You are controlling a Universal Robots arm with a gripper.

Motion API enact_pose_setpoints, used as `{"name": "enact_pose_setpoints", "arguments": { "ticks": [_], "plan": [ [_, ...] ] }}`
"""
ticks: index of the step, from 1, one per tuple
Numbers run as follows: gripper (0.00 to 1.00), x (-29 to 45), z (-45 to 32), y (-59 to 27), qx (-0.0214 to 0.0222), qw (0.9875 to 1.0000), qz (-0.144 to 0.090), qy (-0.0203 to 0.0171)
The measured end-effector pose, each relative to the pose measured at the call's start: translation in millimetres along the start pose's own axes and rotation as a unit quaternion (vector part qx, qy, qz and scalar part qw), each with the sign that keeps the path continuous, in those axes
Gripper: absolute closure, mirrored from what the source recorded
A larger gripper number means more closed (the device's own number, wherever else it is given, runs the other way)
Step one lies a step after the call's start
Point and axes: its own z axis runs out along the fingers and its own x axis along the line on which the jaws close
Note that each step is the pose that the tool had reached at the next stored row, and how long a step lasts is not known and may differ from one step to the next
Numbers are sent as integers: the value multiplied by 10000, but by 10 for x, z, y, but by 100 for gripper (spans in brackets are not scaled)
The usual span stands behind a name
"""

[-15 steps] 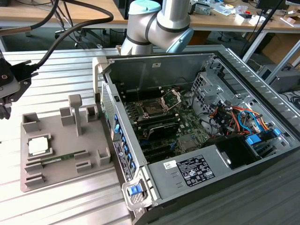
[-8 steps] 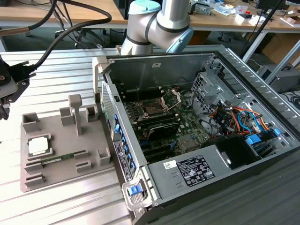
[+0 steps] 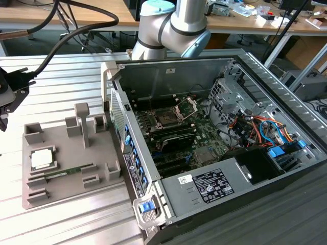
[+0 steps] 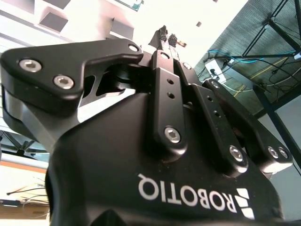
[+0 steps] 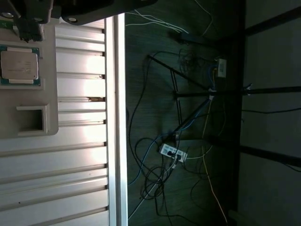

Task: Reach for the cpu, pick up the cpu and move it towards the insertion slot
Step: 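Reach for the cpu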

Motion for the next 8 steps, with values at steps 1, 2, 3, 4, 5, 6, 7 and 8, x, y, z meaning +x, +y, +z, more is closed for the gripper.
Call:
{"name": "enact_pose_setpoints", "arguments": {
  "ticks": [1,2,3,4,5,6,7,8],
  "plan": [
    [90,7,2,0,0,10000,0,0],
    [90,13,4,0,0,10000,0,0],
    [90,17,5,0,0,10000,0,0],
    [90,21,6,0,0,10000,0,0],
    [90,27,8,0,0,10000,0,0],
    [90,31,9,0,0,10000,0,0],
    [90,34,10,0,0,10000,0,0],
    [90,38,12,0,0,10000,0,0]
  ]
}}
